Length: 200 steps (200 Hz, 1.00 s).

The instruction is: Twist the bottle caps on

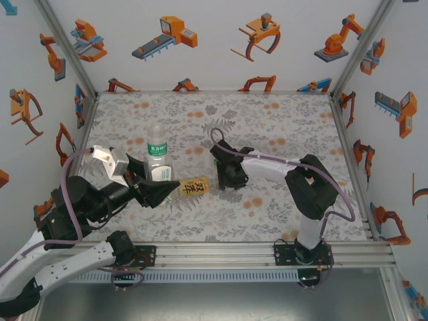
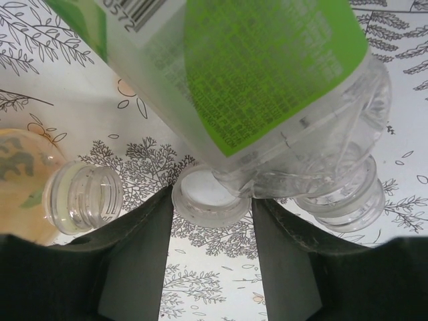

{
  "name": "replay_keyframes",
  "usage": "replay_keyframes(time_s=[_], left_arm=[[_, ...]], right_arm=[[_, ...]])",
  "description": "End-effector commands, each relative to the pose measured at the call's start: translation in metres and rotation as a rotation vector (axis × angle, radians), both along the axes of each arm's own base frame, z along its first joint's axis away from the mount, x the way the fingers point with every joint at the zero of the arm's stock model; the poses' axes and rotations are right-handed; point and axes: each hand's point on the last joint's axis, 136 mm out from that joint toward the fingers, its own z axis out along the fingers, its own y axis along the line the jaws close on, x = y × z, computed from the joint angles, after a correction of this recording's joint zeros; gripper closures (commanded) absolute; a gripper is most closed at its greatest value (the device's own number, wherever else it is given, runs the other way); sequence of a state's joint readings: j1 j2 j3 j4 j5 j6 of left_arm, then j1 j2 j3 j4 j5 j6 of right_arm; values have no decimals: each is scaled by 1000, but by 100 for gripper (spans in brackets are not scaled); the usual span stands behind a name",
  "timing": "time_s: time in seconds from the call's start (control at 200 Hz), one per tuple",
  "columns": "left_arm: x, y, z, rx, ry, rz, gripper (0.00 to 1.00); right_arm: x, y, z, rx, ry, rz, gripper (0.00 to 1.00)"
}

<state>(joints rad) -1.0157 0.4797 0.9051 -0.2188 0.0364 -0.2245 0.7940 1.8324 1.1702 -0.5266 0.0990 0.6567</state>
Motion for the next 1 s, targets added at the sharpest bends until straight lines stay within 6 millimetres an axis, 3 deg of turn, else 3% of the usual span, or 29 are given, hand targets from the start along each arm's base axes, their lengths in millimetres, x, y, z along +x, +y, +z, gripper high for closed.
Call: replay_keyframes(time_s=[0.0, 0.17, 0.376, 0.676, 0.996], left_arm=[[1, 3, 3, -23, 5, 15, 100], [3, 1, 1, -21, 7, 17, 100], [8, -6, -5, -28, 21, 16, 100], [14, -20, -9, -19, 42, 2, 100], [18, -14, -6, -33, 44, 40, 100]], right_arm=[[6, -1, 1, -27, -10, 20, 54], [-5, -5, 11, -19, 10, 20, 57], [-37, -4, 20, -4, 36, 25, 57], [-82, -11, 8, -7, 82, 4, 57], [-88, -20, -3, -36, 96, -11, 51]])
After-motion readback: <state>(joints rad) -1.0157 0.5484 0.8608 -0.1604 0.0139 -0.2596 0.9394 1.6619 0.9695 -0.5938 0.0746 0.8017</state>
